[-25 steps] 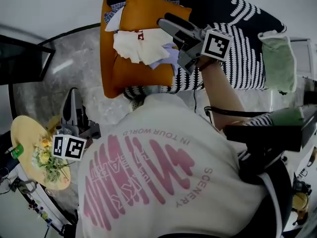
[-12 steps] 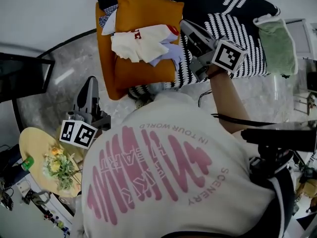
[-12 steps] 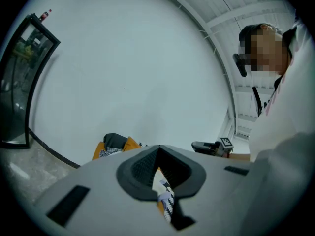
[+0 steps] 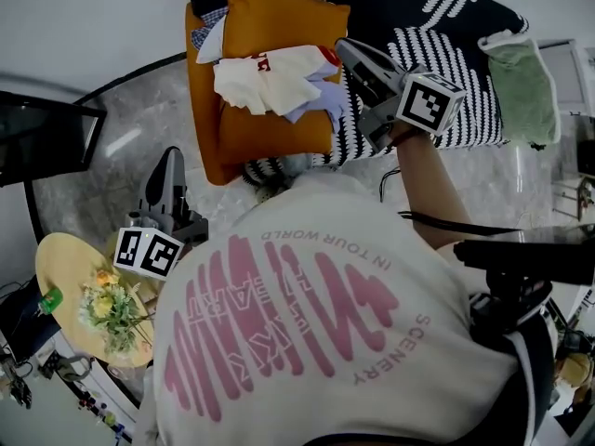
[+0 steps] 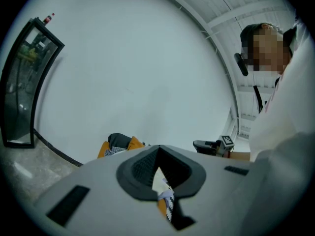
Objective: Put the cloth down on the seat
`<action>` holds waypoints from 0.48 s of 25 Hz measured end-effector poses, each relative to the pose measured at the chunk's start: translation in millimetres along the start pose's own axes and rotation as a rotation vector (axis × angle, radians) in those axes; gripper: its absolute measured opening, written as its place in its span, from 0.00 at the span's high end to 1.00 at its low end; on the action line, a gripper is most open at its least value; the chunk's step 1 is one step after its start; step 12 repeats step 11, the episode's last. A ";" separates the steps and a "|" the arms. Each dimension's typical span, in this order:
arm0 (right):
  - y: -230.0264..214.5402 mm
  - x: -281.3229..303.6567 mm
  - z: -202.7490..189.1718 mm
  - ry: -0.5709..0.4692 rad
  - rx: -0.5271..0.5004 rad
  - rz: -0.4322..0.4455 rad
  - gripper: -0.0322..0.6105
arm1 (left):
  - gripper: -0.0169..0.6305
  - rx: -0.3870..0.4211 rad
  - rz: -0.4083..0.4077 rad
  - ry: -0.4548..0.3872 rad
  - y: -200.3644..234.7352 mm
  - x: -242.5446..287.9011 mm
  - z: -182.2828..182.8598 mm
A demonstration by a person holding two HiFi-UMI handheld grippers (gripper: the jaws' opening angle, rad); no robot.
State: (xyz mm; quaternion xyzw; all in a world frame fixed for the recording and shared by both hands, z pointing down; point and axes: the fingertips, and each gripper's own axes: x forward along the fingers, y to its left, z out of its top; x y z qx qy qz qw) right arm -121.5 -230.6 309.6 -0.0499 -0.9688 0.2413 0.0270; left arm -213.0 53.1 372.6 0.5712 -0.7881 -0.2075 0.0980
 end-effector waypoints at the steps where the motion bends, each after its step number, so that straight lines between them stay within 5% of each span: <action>1: 1.3 1.0 -0.2 0.003 -0.001 0.006 0.93 | 0.96 0.001 0.003 -0.002 0.2 -1.1 0.1; 12: 3.0 4.7 -0.3 0.031 -0.051 0.001 0.93 | 0.96 0.002 0.015 -0.010 1.6 -6.1 1.2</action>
